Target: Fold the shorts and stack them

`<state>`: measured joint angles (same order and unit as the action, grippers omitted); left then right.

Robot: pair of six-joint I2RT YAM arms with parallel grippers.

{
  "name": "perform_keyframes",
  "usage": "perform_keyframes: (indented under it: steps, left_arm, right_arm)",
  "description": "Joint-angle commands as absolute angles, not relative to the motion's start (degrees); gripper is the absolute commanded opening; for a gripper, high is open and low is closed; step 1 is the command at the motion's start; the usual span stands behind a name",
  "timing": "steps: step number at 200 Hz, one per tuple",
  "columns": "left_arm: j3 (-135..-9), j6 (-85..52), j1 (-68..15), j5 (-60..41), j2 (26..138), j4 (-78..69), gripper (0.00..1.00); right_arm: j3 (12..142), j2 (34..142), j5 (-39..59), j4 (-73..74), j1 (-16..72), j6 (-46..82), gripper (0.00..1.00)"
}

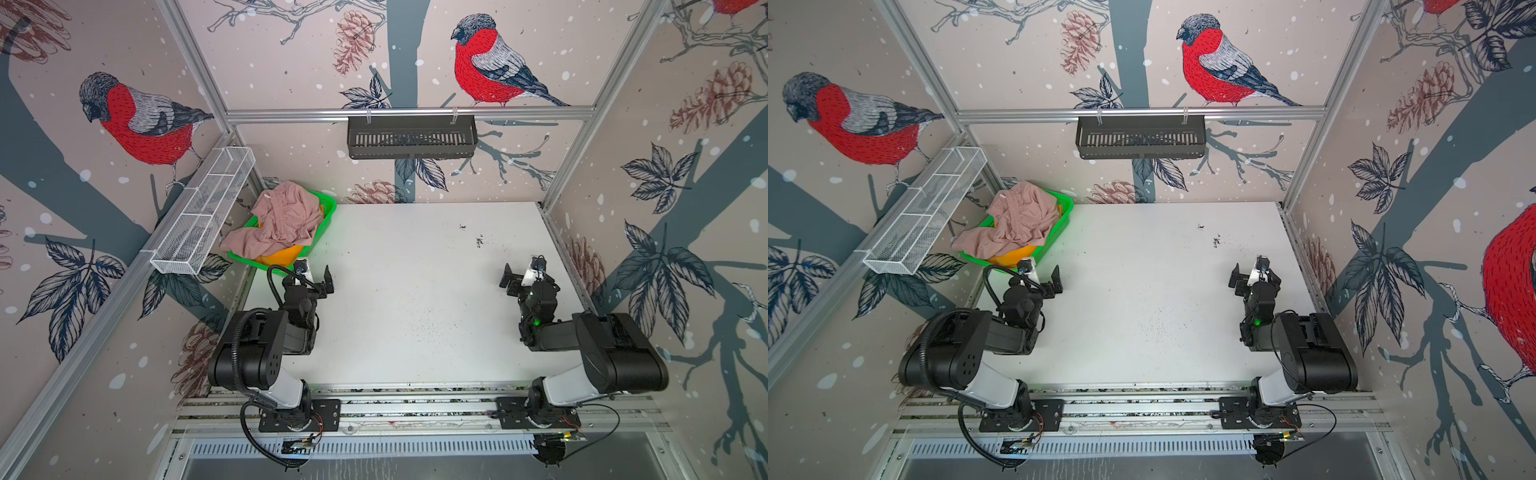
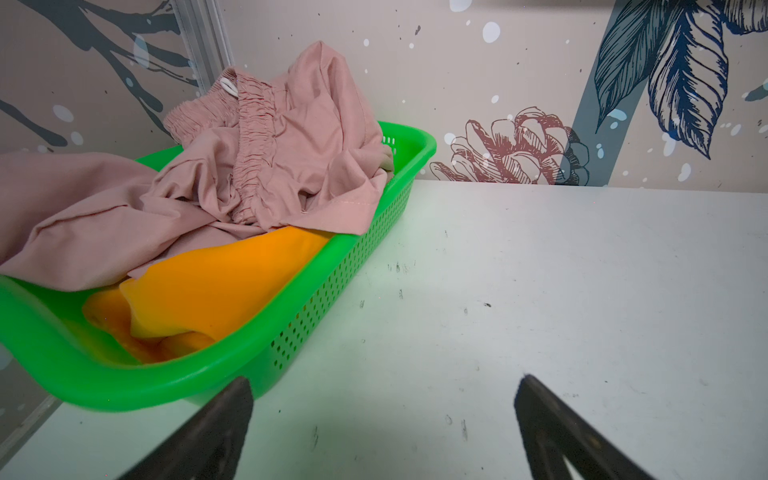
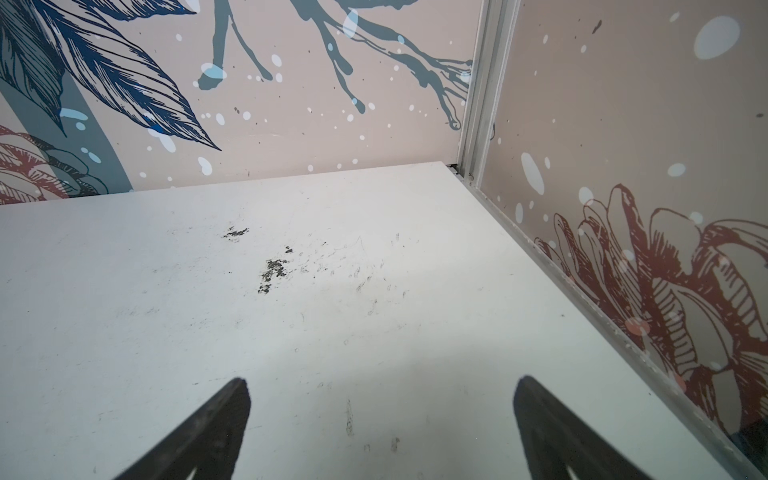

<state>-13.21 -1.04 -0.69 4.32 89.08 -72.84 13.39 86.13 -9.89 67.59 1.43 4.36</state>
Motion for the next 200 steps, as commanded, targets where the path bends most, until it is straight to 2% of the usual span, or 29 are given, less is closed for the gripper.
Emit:
perform_keyframes:
  steps: [1, 41, 63, 77, 88, 116, 138, 162, 200]
  left_arm:
    - [-13.3, -0.2, -0.7, 4.3, 89.0, -74.9, 0.99]
    - [-13.2, -0.1, -0.7, 4.3, 89.0, -75.0, 0.97]
    - [-12.6, 1.9, -2.6, 5.6, 87.5, -74.9, 0.97]
    - [-12.4, 2.2, -3.6, 8.1, 85.1, -73.9, 0.97]
    - [-14.1, 1.4, -3.9, 10.1, 80.9, -66.4, 0.97]
    - [-24.7, -3.7, -3.9, 9.3, 70.6, -42.2, 0.98]
    - [-35.0, -9.3, -3.9, 8.8, 68.6, -29.8, 0.98]
    - [-48.1, -9.6, -3.9, 10.0, 72.1, -18.1, 0.98]
    - [-66.4, -7.0, -3.6, 17.5, 84.8, -6.2, 0.98]
  right_arm:
    - [13.7, 86.1, -9.9, 68.2, 1.4, 4.5, 1.0]
    - [13.7, 86.1, -10.1, 68.2, 1.4, 4.5, 1.0]
    - [13.9, 85.6, -9.7, 68.8, 1.4, 4.1, 0.93]
    - [17.2, 83.0, -11.0, 59.5, 1.7, 4.6, 0.92]
    - [19.6, 80.6, -11.7, 54.0, 2.0, 4.5, 0.9]
    - [20.7, 73.8, -12.5, 49.4, 5.9, 2.6, 0.91]
    - [22.7, 69.8, -3.8, 45.6, 7.6, 5.2, 0.93]
    - [27.1, 67.6, -0.2, 37.3, 11.2, 5.7, 0.95]
    - [30.0, 65.6, 5.0, 30.8, 15.2, 5.6, 0.96]
